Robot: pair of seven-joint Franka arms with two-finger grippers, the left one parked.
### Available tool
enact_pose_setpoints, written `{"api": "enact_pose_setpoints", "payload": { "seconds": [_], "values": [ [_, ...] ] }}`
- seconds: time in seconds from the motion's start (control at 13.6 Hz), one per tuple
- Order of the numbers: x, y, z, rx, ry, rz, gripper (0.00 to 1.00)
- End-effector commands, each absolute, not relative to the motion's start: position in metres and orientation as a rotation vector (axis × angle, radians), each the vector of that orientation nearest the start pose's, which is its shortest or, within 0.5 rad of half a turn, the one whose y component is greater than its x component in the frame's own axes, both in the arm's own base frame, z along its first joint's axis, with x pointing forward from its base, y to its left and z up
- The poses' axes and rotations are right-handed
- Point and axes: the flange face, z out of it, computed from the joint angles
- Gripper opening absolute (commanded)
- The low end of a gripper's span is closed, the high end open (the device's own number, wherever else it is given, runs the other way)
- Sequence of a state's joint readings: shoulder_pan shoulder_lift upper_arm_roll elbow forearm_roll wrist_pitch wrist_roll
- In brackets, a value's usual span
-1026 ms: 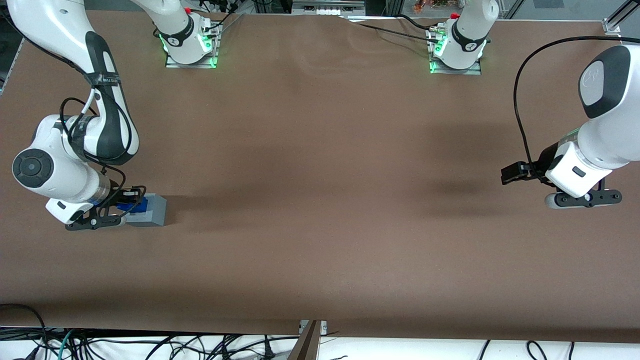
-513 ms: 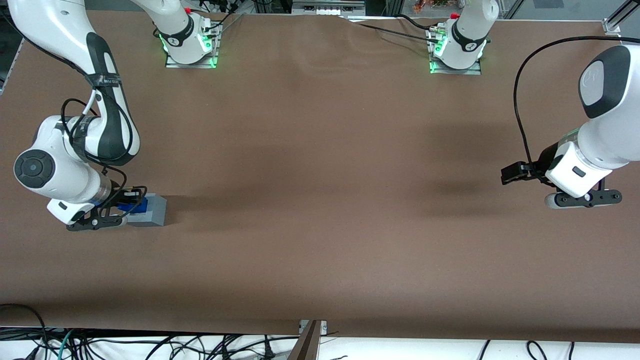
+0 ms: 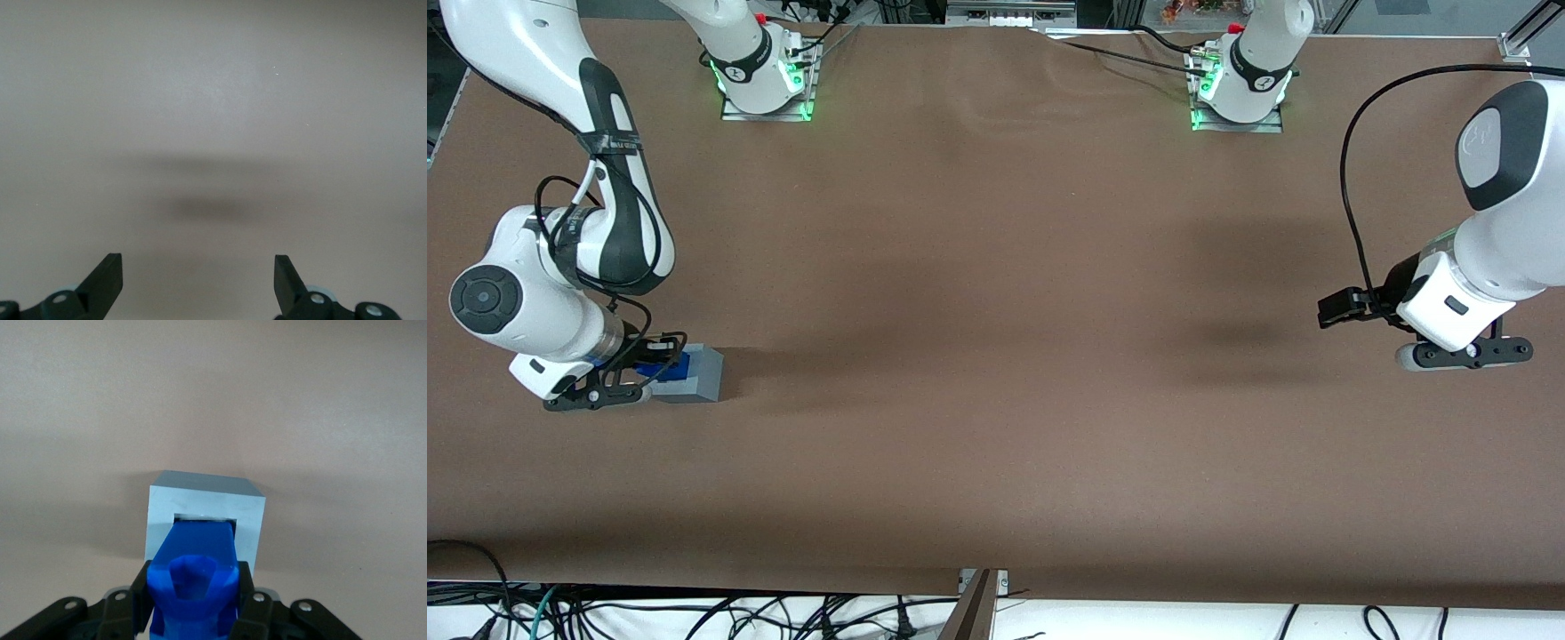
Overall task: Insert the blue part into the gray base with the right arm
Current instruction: 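Lower the blue block into the gray base's square opening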
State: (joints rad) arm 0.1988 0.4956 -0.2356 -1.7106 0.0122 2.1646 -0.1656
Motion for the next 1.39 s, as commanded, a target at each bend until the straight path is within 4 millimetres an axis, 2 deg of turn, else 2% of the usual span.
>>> {"api": "enact_pose_setpoints", "payload": {
  "seconds": [0.0,0.29,0.51,0.59,0.73,0.81,1.1,1.32],
  "values": [
    [0.670,-0.009,0.306,-3.213,-0.226,0.034,0.14],
    [0.671,-0.009,0.305,-3.205,-0.212,0.032,0.14],
    [0.670,-0.013,0.301,-3.196,-0.198,0.040,0.18],
    [0.671,-0.013,0.303,-3.196,-0.198,0.035,0.33],
    [0.672,-0.013,0.304,-3.196,-0.197,0.016,0.83],
    [0.673,-0.013,0.304,-3.197,-0.195,0.008,0.96],
    [0.672,-0.010,0.309,-3.196,-0.205,0.008,0.98],
    [0.666,-0.007,0.345,-3.179,-0.224,0.020,0.98]
  ]
}}
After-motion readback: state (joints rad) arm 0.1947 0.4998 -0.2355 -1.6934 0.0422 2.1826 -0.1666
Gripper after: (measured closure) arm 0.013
